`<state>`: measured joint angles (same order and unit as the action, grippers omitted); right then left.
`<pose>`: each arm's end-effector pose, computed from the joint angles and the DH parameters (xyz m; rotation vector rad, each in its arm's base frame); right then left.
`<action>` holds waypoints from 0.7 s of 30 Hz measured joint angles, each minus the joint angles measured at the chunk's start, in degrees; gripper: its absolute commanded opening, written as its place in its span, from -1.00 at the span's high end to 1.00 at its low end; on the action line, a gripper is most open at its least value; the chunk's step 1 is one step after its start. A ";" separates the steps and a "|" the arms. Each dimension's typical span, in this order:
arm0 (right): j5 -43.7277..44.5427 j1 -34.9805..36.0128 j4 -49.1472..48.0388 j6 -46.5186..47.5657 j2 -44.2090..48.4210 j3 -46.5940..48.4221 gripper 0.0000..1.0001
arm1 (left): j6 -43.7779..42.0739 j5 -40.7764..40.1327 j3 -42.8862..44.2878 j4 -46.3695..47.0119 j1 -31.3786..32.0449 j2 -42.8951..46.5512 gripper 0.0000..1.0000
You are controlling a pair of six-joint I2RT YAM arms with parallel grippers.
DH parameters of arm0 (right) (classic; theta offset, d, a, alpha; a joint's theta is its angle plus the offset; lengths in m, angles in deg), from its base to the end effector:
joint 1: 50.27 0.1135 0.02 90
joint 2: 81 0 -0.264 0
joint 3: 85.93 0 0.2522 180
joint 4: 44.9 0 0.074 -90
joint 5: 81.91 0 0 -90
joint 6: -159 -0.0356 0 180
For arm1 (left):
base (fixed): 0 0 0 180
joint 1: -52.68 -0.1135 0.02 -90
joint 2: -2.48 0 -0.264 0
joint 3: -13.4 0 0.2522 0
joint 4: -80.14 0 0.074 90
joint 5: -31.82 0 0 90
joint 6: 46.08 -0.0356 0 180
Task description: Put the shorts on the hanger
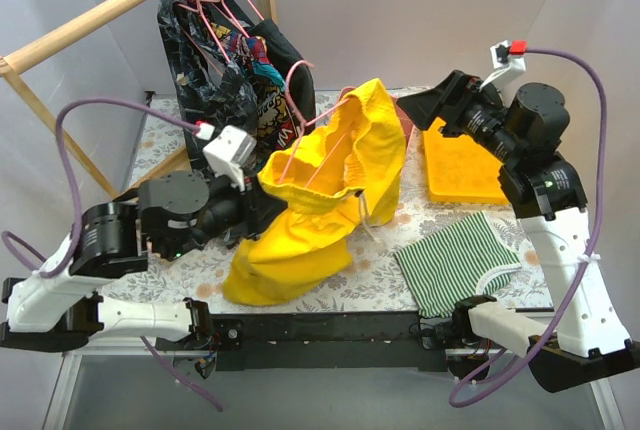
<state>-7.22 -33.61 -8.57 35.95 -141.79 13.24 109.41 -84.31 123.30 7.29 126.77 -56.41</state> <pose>0.1862 0.0655 0.5044 0.0074 1.6052 0.8865 0.0536 -0.1309 0.4961 -0.1693 2.0942 -1.1514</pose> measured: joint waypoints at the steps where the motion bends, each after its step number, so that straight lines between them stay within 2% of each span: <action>1: 0.22 0.00 -0.42 0.61 0.02 -1.40 -0.97 | 0.55 -0.15 -1.25 -0.90 0.00 1.79 1.00; 8: -0.07 0.00 -3.87 5.18 -2.80 -6.12 -0.97 | 2.05 1.33 1.51 -4.90 0.00 5.90 1.00; 16: -4.44 0.96 -14.82 6.88 -5.64 -10.19 -0.97 | 5.27 8.48 2.38 -12.76 0.00 7.06 1.00; 21: -2.19 9.03 -17.27 10.25 -10.58 -9.73 -0.97 | 7.96 13.55 0.92 -16.28 0.00 12.92 1.00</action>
<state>-9.41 -24.58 -25.84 46.20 -152.37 3.51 117.37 -70.75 124.22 -9.00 126.77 -43.50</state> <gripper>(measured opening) 0.985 0.106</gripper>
